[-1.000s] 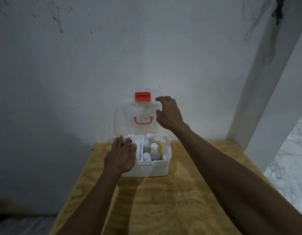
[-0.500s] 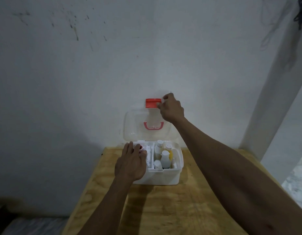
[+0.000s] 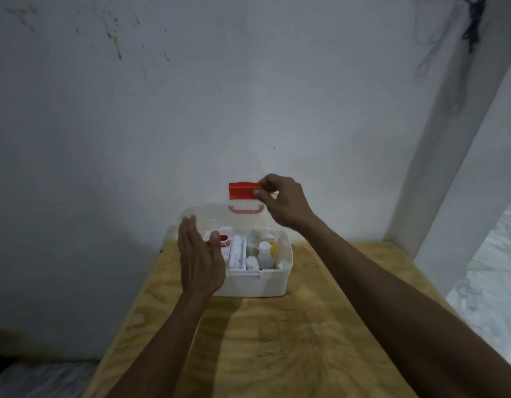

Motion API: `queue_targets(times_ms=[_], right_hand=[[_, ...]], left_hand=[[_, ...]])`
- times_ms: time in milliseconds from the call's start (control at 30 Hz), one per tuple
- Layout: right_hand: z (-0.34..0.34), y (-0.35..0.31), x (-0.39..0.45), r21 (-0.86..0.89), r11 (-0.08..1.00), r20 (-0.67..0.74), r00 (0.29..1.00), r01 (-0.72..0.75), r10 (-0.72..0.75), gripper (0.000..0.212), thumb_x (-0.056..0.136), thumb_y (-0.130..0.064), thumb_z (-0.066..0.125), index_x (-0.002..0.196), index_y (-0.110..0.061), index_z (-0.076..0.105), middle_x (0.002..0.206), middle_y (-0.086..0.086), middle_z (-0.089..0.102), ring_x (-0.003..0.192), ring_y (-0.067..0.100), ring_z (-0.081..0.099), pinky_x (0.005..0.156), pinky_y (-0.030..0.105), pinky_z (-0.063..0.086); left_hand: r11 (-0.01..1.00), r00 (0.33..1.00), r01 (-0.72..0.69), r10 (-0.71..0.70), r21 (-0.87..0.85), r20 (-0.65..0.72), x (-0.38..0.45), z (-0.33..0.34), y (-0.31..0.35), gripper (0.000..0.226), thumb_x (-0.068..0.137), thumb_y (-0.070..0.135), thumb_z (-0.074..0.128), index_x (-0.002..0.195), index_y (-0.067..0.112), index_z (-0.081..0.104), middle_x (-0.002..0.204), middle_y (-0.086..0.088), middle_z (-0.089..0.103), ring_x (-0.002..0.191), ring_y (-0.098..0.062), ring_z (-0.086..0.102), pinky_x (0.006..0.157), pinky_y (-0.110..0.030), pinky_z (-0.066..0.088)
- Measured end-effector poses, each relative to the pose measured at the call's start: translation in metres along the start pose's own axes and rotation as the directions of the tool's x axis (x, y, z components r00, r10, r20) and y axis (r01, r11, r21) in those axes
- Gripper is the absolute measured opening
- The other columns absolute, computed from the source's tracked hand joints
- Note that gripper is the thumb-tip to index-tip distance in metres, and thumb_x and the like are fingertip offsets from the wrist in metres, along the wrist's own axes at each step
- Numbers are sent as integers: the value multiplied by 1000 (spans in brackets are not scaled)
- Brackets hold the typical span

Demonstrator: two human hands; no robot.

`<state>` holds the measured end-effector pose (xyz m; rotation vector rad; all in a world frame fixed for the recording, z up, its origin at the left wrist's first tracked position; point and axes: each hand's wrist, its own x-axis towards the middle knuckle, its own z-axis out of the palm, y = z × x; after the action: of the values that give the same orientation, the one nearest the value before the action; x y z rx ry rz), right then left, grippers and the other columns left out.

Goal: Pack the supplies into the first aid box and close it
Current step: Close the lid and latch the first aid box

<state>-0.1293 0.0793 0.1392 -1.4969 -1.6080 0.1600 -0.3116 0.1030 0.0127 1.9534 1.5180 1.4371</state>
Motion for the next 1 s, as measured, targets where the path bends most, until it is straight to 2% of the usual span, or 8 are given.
queue_targets(times_ms=[100, 167, 333, 400, 633, 733, 833, 1000], right_hand=[[4, 5, -34, -40, 998, 47, 998, 45, -43, 13, 91, -25, 66, 100, -16, 69, 99, -2, 70, 94, 12, 57, 78, 25, 40], [10, 11, -55, -67, 995, 71, 995, 78, -73, 14, 92, -24, 64, 104, -17, 68, 102, 0, 69, 98, 16, 57, 83, 32, 44], [23, 27, -93, -164, 964, 105, 975, 212, -196, 17, 90, -21, 66, 106, -15, 68, 112, 4, 70, 106, 23, 59, 94, 40, 46], [28, 34, -106, -212, 948, 165, 965, 237, -204, 18, 91, -24, 63, 107, -18, 68, 121, 1, 68, 116, 20, 56, 101, 43, 44], [21, 29, -122, -272, 947, 304, 949, 173, -86, 40, 84, -21, 64, 123, -23, 64, 147, -3, 48, 140, 19, 34, 119, 49, 24], [23, 30, -120, -185, 980, 220, 975, 68, -27, 50, 84, -42, 57, 131, -25, 56, 146, -3, 49, 137, 18, 38, 116, 48, 32], [33, 39, -116, -283, 959, 185, 982, 12, 42, 65, 87, -63, 53, 143, -31, 43, 155, -5, 36, 146, 21, 23, 118, 48, 20], [51, 50, -122, -277, 958, 140, 984, -66, 108, 75, 80, -76, 47, 145, -40, 34, 161, -6, 20, 150, 27, 11, 118, 58, 16]], left_hand=[[988, 976, -22, -11, -151, -217, -1, -12, 9, 57, 99, 45, 23, 146, 13, 30, 153, -15, 32, 140, -28, 28, 113, -43, 32], [988, 968, -77, 43, -133, -246, 2, -22, 14, 54, 99, 41, 22, 141, 12, 41, 150, -15, 39, 139, -27, 32, 110, -32, 27], [982, 978, -190, 191, -24, 78, 14, -25, 4, 58, 100, 51, 18, 122, 21, 63, 138, -5, 55, 129, -25, 50, 107, -54, 41], [979, 963, -197, 183, 49, 199, 12, -26, 1, 72, 96, 59, 10, 118, 19, 66, 132, -5, 61, 127, -24, 52, 109, -55, 36], [977, 920, -177, 122, 117, 373, -3, -26, -1, 63, 96, 55, 18, 143, 23, 45, 154, -1, 40, 146, -20, 29, 121, -47, 21], [968, 891, -222, 153, 116, 427, -5, -29, -4, 75, 88, 71, 13, 147, 31, 36, 159, 3, 29, 150, -17, 18, 122, -46, 13], [955, 874, -263, 176, 138, 452, -7, -31, -10, 92, 73, 88, 8, 147, 37, 31, 161, 6, 21, 150, -19, 12, 121, -48, 9], [959, 862, -256, 170, 120, 477, -6, -29, -17, 97, 67, 93, 24, 148, 39, 27, 162, 2, 18, 145, -24, 25, 116, -52, 26]])
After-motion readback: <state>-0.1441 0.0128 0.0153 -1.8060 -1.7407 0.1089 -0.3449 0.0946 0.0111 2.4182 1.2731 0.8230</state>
